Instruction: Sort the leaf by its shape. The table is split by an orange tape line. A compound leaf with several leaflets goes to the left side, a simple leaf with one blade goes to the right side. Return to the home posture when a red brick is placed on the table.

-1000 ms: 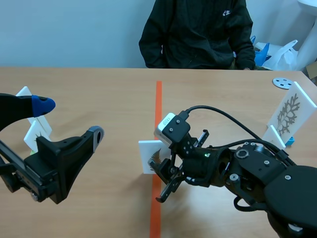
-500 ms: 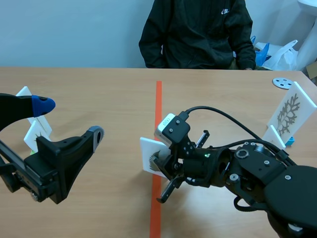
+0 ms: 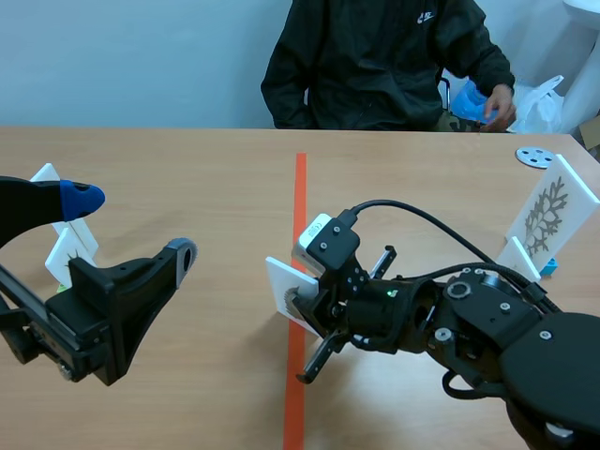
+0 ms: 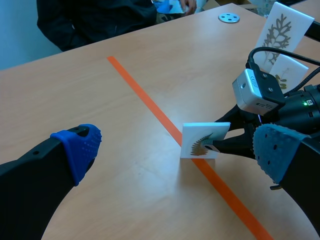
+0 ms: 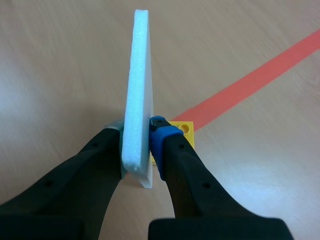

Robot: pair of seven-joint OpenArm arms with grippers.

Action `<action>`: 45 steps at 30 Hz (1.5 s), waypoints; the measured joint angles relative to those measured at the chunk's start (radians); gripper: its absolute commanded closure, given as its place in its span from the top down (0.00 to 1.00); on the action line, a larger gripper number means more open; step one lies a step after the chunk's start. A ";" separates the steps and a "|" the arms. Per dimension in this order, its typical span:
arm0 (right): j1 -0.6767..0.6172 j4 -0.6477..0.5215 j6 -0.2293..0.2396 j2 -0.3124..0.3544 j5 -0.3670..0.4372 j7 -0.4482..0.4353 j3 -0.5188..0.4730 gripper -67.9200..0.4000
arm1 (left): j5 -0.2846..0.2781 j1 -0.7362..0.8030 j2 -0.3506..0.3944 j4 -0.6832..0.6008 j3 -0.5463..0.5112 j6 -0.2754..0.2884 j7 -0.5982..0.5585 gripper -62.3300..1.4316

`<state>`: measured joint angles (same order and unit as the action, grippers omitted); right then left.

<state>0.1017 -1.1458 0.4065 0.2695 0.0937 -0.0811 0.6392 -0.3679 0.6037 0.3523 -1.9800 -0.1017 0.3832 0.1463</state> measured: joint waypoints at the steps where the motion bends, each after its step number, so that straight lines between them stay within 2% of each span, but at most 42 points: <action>1: 0.000 -0.003 0.000 0.001 0.000 0.000 0.000 0.03 | 0.000 0.000 0.000 0.000 0.000 0.000 0.000 1.00; 6: -0.015 -0.065 0.002 0.029 0.007 0.023 -0.042 0.03 | 0.000 0.000 0.000 0.000 0.000 0.000 0.000 1.00; 12: -0.076 -0.221 0.002 0.077 0.136 0.076 -0.188 0.03 | 0.000 0.000 0.000 0.000 0.000 0.000 0.000 1.00; 18: -0.205 -0.330 0.002 0.080 0.232 0.102 -0.344 0.04 | 0.000 0.000 0.000 0.000 0.000 0.000 0.000 1.00; 25: -0.327 -0.336 0.005 0.080 0.315 0.117 -0.490 0.04 | 0.000 0.000 0.000 0.000 0.000 0.000 0.000 1.00; 30: -0.391 -0.335 0.005 0.080 0.323 0.117 -0.584 0.04 | 0.000 0.000 0.000 0.000 0.000 0.000 0.000 1.00; 36: -0.407 -0.335 0.004 0.080 0.323 0.140 -0.690 0.04 | 0.000 0.000 0.000 0.000 0.000 0.000 0.000 1.00; 45: -0.407 -0.294 -0.021 0.079 0.323 0.104 -0.709 0.04 | 0.000 0.000 0.000 0.000 0.000 0.000 0.000 1.00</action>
<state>-0.3058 -1.4395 0.3859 0.3489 0.4168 0.0231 -0.0700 -0.3679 0.6037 0.3523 -1.9800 -0.1017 0.3832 0.1459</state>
